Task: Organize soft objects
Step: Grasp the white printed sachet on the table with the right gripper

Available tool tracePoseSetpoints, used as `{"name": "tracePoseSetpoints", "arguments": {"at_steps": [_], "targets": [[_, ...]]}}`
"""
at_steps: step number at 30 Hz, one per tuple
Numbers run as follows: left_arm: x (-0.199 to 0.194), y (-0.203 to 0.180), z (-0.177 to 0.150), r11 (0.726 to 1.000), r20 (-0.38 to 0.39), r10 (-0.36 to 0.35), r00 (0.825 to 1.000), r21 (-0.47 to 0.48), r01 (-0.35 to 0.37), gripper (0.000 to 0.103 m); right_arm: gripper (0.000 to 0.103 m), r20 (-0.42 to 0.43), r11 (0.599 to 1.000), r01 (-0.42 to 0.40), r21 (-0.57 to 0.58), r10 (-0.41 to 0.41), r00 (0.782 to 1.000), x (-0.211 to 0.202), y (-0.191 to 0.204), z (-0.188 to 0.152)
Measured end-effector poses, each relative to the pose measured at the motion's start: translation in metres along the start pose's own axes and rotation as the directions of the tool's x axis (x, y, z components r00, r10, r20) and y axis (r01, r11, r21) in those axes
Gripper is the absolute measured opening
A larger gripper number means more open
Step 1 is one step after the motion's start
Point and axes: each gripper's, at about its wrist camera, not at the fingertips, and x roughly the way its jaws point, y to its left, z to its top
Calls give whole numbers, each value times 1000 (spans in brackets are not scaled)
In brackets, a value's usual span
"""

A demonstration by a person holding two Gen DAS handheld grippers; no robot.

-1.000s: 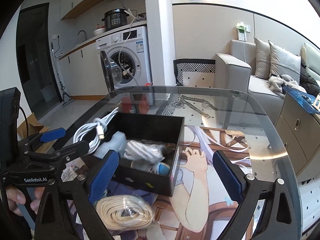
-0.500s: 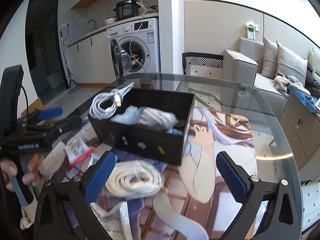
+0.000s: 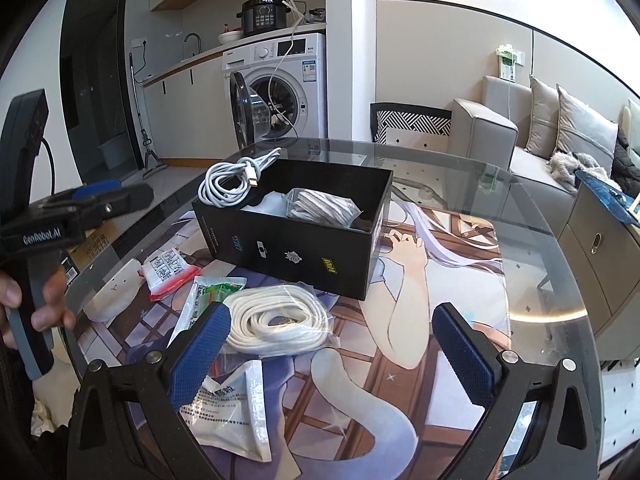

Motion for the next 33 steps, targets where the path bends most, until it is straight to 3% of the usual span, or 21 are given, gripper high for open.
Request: {"name": "tracePoseSetpoints", "arguments": {"at_steps": [10,29,33], "targets": [[-17,-1,13,1000,35,-10,999,13,10,103,102,-45,999,-27,-23,26,999,1,11,-16],[0,5,3,1000,-13,-8,1000,0,8,103,102,-195,983,-162,-85,143,970,32,59,-48],[3,4,2,1000,-22,-9,1000,0,9,103,102,-213,981,-158,-108,132,968,40,67,-53]]}}
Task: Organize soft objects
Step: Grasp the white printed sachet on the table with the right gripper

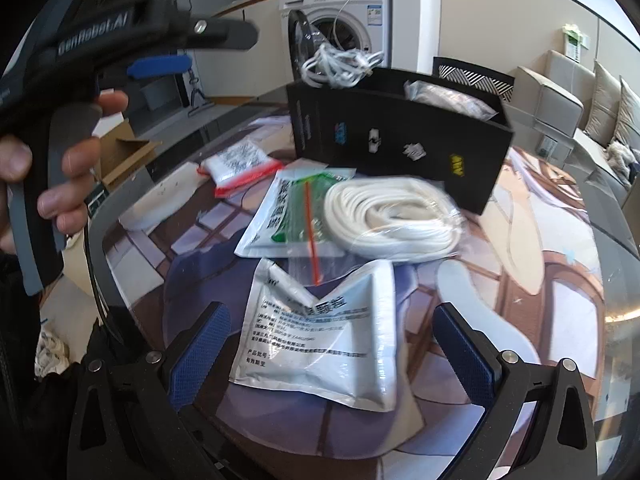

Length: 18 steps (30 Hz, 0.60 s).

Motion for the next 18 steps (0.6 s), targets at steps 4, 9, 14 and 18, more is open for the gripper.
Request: {"name": "tracePoseSetpoints", "arguments": {"at_steps": [4,9,14,18], "targets": [[3,0,-2,1000,-9,0,1000,2,0,103,102,1,1000,25,-15,-25,1000,4,4,-1],[7,0,-4,1000,-18,3,1000,1,-3,103,102,6,999,28,-16,-28,1000,3,1,-2],[9,1,-5,1000,-23,3,1000,2,-3,103,75,33,1000,25,-13,-24,999,-5,-3,-5],[10,2,-7,1000,-27,4,1000,-2,-4,103,60,42,999,30,-18,-29,999,-9,-9,-6]]}}
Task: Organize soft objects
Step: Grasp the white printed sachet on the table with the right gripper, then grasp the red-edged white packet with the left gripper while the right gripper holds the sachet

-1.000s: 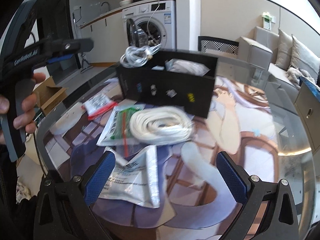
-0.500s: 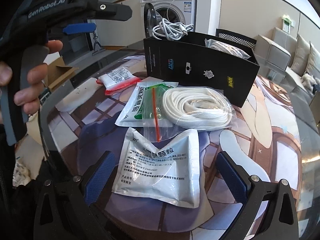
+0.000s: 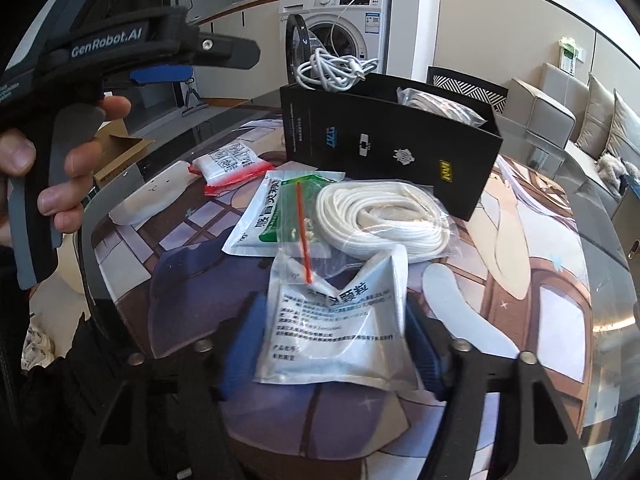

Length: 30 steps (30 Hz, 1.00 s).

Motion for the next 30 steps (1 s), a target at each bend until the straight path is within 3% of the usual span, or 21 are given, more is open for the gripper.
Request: {"name": "tracePoseSetpoints", "arguments": {"at_steps": [5,16,25,30], "targets": [[0,0,0,1000,1,-1,1000,1,1,103,51,1,1000,-5,-14,5,1000,-6,-2,-4],[3,2,-2,1000,-7,0,1000,-3,0,103,50,31,1000,-6,28,5,1000,-23,-15,-17],[10,5,-8,1000,-37,-3,999,-11,2,103,50,133,995,8,101,-22,991,-52,-36,-14],[28,10,-17,999,-109,21,994,-41,-25,103,50,194,991,20,134,-46,980,-60,-42,-7]]}}
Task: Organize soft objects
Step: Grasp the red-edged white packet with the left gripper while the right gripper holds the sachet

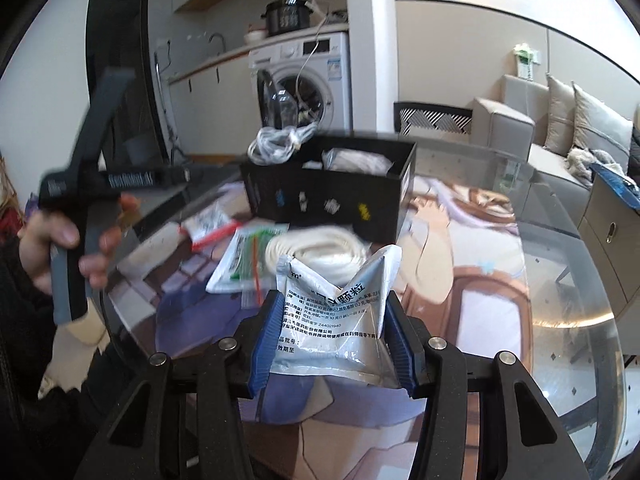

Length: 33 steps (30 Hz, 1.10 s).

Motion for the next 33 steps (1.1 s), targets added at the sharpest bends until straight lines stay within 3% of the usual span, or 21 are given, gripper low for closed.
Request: {"name": "tracePoseSetpoints", "arguments": {"at_steps": [13,27,30,33], "targets": [[38,13,-21,999,-156,31,987,-37,-37,103,50,50,999,12,33,-14,999,4,-7,13],[42,14,-25,997,-213,39,976,-54,-51,102,50,40,1000,9,21,-10,999,11,-3,15],[41,15,-25,998,-208,33,978,-44,-43,98,50,41,1000,4,18,-5,999,13,-1,17],[37,15,-25,998,-179,33,983,-41,-41,78,50,47,1000,3,12,-3,999,14,0,19]]}}
